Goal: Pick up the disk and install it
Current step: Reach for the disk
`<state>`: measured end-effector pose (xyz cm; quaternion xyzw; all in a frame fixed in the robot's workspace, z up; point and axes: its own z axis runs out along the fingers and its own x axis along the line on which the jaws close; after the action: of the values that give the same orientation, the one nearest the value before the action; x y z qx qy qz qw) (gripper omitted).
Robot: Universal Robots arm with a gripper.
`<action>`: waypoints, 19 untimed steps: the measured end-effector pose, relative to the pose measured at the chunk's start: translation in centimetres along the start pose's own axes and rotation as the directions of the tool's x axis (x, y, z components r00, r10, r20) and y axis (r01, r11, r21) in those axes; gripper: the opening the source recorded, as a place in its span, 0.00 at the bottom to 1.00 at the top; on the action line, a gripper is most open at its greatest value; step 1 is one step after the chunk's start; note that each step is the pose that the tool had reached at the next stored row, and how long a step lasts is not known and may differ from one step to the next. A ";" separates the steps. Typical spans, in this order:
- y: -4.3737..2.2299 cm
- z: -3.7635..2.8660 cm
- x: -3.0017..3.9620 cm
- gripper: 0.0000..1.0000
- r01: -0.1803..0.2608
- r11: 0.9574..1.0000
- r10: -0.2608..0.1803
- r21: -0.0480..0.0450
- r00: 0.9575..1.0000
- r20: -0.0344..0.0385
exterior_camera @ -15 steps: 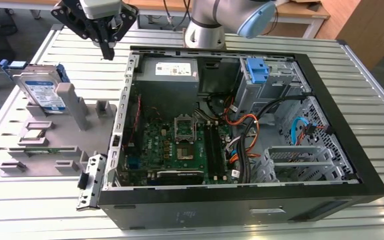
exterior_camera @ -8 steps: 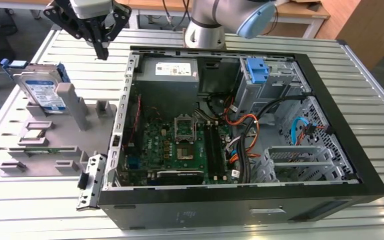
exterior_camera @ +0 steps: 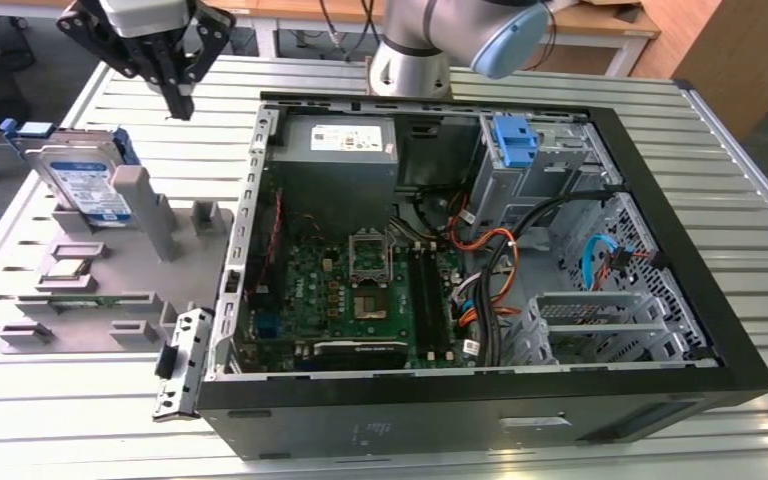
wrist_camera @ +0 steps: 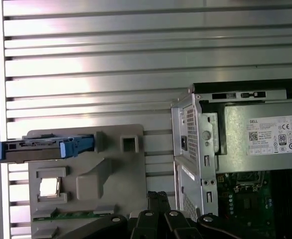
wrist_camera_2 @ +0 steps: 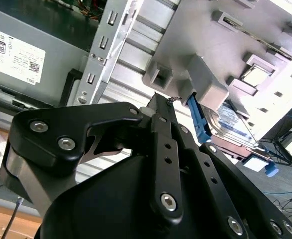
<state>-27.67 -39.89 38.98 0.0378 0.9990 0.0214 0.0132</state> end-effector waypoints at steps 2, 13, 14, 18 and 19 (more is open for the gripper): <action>-0.06 0.01 0.76 0.11 0.000 1.000 0.000 0.000 1.000 0.000; -0.25 0.11 3.17 0.11 0.000 1.000 0.000 0.000 1.000 0.000; -0.26 0.11 3.33 0.11 0.000 1.000 0.000 0.000 1.000 0.000; -0.30 0.12 3.88 0.11 -0.001 1.000 0.001 0.000 1.000 0.000; -0.31 0.12 3.94 0.11 -0.001 1.000 0.001 0.000 1.000 0.000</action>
<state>-31.62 -39.89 38.75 0.0382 0.9990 0.0214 0.0132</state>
